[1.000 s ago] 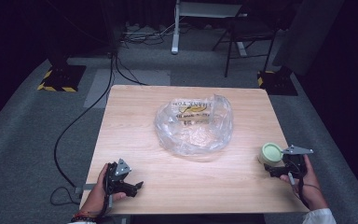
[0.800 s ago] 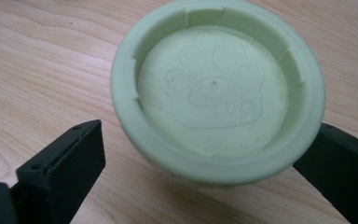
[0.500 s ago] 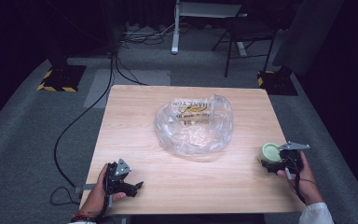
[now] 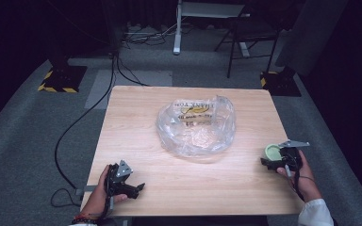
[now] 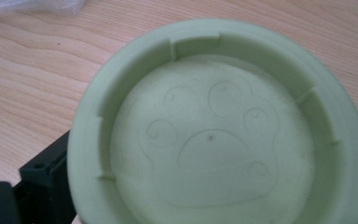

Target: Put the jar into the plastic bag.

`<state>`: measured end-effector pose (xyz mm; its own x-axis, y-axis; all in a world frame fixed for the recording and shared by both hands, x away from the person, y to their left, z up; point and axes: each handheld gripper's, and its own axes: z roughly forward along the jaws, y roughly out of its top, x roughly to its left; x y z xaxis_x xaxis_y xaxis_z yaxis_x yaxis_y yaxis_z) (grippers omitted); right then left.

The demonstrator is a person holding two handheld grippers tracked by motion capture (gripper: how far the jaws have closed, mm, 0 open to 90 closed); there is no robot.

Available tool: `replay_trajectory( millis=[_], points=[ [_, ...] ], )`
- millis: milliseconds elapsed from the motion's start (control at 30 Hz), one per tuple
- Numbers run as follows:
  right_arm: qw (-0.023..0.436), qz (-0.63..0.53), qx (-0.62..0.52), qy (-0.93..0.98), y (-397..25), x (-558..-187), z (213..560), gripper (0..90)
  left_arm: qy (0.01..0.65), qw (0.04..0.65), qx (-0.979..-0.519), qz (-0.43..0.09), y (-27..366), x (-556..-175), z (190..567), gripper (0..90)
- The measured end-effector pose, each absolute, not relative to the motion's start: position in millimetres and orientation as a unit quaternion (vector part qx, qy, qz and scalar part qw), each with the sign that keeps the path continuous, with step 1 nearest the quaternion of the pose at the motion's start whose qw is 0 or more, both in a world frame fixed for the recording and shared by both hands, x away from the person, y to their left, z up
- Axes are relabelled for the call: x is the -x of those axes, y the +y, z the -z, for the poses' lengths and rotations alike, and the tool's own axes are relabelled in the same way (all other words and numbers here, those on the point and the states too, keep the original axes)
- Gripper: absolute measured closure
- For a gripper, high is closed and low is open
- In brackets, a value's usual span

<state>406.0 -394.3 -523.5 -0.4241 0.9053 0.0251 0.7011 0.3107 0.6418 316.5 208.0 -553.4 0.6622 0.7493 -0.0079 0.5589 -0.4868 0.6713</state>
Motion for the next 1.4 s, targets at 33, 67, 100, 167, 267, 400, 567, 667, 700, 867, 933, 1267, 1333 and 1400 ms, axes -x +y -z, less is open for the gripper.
replay_trajectory(
  millis=[33, 67, 100, 167, 267, 400, 567, 667, 700, 867, 933, 1267, 1333, 1400],
  points=[
    [0.173, -0.295, -0.508, 0.791, -394, -407, 524, 5.2, 0.385, 0.330, -0.850, -0.144, 208, -317, 553, 0.1],
    [0.174, -0.296, -0.508, 0.790, -394, -407, 524, 5.9, 0.385, 0.329, -0.850, -0.145, 208, -317, 553, 0.1],
    [0.174, -0.296, -0.509, 0.789, -393, -408, 525, 6.7, 0.385, 0.330, -0.850, -0.145, 208, -317, 553, 0.1],
    [0.177, -0.297, -0.509, 0.788, -393, -409, 527, 9.4, 0.385, 0.330, -0.850, -0.144, 208, -316, 553, 0.1],
    [0.177, -0.301, -0.508, 0.788, -394, -409, 528, 10.2, 0.384, 0.329, -0.850, -0.145, 208, -317, 553, 0.1],
    [0.181, -0.303, -0.504, 0.788, -394, -409, 529, 10.6, 0.385, 0.330, -0.850, -0.144, 208, -316, 553, 0.1],
    [0.186, -0.303, -0.500, 0.789, -394, -408, 528, 10.9, 0.385, 0.330, -0.850, -0.144, 208, -317, 553, 0.1],
    [0.193, -0.299, -0.499, 0.790, -392, -408, 527, 10.9, 0.385, 0.330, -0.850, -0.144, 208, -317, 553, 0.1],
    [0.194, -0.299, -0.499, 0.790, -392, -407, 527, 10.9, 0.384, 0.329, -0.851, -0.145, 208, -317, 553, 0.1],
    [0.205, -0.306, -0.495, 0.787, -389, -405, 520, 11.0, 0.385, 0.330, -0.850, -0.144, 208, -317, 553, 0.1],
    [0.207, -0.308, -0.490, 0.788, -387, -404, 516, 11.0, 0.385, 0.330, -0.850, -0.144, 208, -317, 553, 0.1],
    [0.213, -0.321, -0.467, 0.796, -371, -399, 493, 11.0, 0.384, 0.329, -0.850, -0.144, 208, -317, 553, 0.1],
    [0.214, -0.327, -0.458, 0.799, -364, -398, 484, 11.0, 0.384, 0.329, -0.850, -0.145, 208, -317, 553, 0.1],
    [0.214, -0.329, -0.455, 0.799, -362, -397, 482, 11.0, 0.385, 0.330, -0.850, -0.144, 208, -317, 553, 0.1]
  ],
)
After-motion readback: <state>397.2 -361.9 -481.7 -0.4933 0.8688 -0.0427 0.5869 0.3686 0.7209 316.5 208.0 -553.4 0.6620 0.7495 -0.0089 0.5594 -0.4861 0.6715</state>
